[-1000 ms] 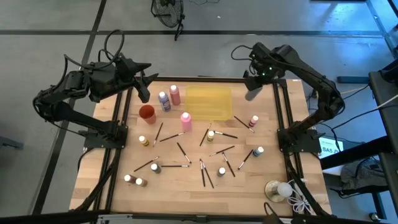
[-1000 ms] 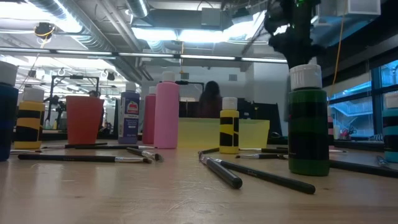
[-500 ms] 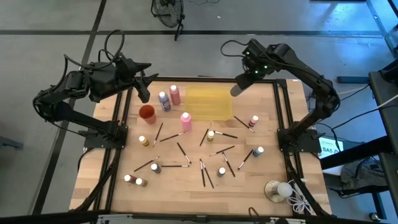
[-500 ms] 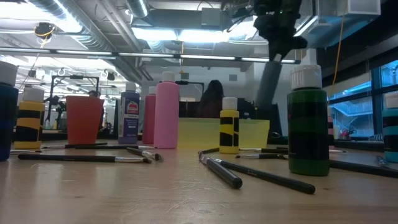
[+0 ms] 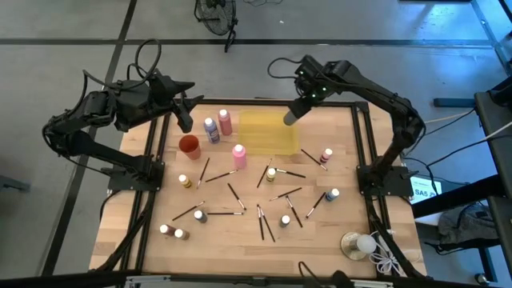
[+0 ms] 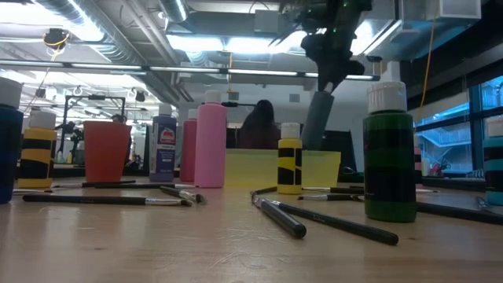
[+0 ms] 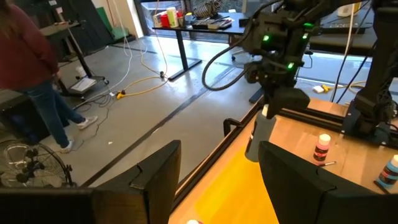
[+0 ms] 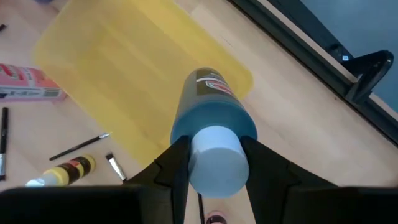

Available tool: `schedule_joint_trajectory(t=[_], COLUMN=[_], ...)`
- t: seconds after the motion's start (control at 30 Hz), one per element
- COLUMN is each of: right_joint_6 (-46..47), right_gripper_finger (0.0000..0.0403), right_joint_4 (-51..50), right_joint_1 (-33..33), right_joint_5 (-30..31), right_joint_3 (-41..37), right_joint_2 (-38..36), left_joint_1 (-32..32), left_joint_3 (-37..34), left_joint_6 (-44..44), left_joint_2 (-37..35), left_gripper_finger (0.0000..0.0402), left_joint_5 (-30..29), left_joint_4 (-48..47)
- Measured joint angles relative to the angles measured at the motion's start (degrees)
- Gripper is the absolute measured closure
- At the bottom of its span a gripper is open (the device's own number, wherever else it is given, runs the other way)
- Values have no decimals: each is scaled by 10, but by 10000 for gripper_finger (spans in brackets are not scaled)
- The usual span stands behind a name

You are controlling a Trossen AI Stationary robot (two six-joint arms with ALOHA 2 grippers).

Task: Pick & Place Paint Supplies
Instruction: Put the large black paint bottle into the yellow bin

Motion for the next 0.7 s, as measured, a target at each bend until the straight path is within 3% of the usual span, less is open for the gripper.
schedule_joint_trajectory(t=[0.57,0.7], right_joint_6=[-19,-19], right_gripper_finger=[280,280], right_joint_4=[-4,-26], right_joint_1=[-6,-7], right_joint_5=[32,65], right_joint_3=[0,0], right_joint_2=[45,45], left_joint_1=[0,0], left_joint_3=[0,0], left_joint_6=[0,0], left_joint_2=[0,0], left_gripper_finger=[190,190], left_joint_5=[0,0], left_joint_4=[0,0])
